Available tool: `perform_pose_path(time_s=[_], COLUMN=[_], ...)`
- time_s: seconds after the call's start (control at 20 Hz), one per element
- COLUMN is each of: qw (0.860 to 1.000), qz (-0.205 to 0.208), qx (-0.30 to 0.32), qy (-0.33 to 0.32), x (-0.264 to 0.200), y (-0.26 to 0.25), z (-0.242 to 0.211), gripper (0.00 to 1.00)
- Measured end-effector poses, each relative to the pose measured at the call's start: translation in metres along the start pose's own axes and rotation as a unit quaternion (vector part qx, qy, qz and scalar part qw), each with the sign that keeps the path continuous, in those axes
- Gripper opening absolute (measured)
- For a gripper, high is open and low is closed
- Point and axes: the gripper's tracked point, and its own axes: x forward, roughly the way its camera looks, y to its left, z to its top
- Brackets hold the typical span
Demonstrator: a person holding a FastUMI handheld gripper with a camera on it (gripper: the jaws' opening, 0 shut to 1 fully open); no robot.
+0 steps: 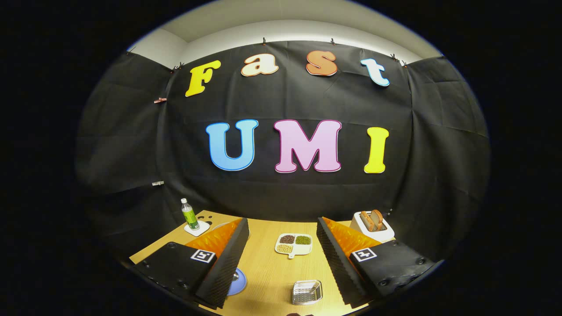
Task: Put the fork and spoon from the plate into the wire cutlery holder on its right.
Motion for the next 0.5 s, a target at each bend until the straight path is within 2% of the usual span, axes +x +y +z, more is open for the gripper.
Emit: perform_pose_path(time_s=[0.5], qw=[1.000], qz=[-0.008], qx=[0.012], qy=[0.008], x=[-0.008], y=[0.005], z=[-0.014], gripper=[0.97])
